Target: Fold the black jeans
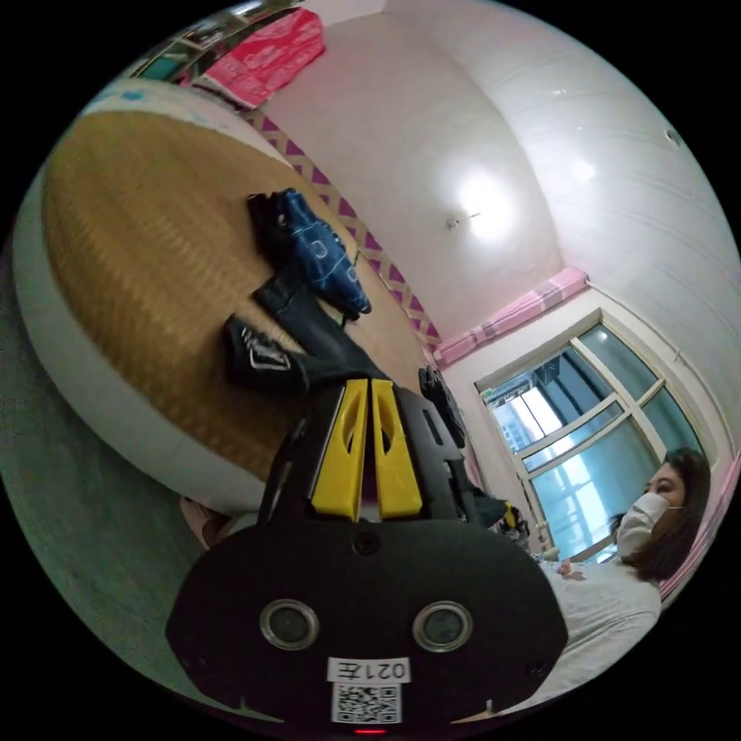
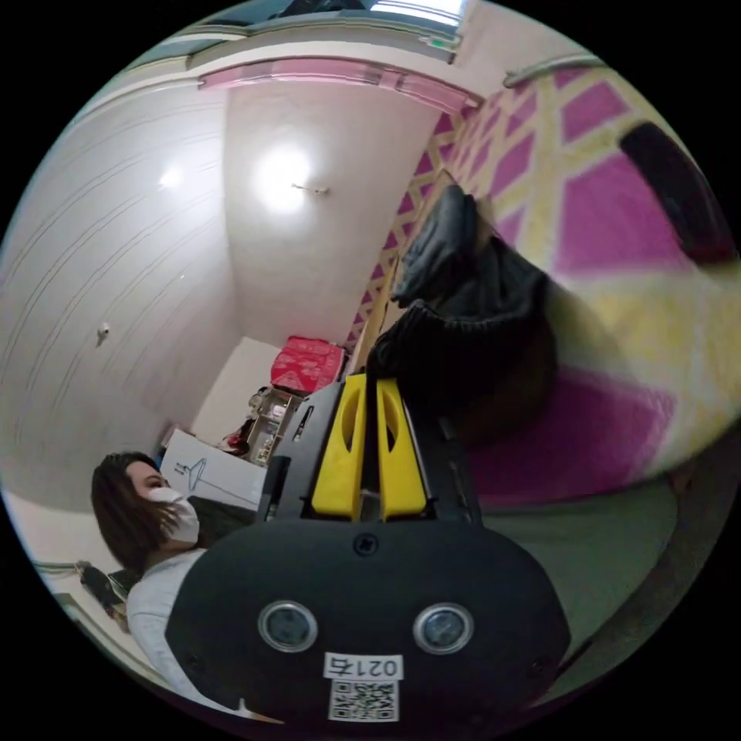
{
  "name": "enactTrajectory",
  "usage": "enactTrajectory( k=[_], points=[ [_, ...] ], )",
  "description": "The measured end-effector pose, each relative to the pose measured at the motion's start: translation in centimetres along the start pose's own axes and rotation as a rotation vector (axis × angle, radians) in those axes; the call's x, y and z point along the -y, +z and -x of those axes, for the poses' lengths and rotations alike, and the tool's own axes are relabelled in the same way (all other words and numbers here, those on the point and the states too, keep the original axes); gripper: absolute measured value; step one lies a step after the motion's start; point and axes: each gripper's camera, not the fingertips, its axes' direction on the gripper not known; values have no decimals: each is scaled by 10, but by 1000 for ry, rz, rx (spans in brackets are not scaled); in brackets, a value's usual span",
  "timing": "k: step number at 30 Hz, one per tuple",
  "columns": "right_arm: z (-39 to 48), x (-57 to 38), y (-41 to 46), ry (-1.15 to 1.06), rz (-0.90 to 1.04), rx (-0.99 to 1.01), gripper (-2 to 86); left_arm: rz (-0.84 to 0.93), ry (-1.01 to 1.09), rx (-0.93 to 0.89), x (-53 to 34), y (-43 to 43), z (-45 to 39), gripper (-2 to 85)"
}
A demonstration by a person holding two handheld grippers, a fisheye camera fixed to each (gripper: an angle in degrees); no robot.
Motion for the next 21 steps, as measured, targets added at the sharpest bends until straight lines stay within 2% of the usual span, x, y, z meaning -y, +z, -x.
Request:
enactTrajectory(
  k=[3,7,12,15,21],
  points=[
    [19,55,26,-50,10,-13,10,53,42,71,59,36,-30,-9],
    [-8,132,85,4,21,-78,25,163,0,168,131,122,-32,-1],
    [-75,176,150,67,47,-361,70,302,-35,340,165,217,3,50],
    [-83,170,152,11,11,-464,72,252,-26,432,163,213,17,56],
    [-39,104,206,-352,317,-433,66,158,-9,418,138,179,30,51]
  ],
)
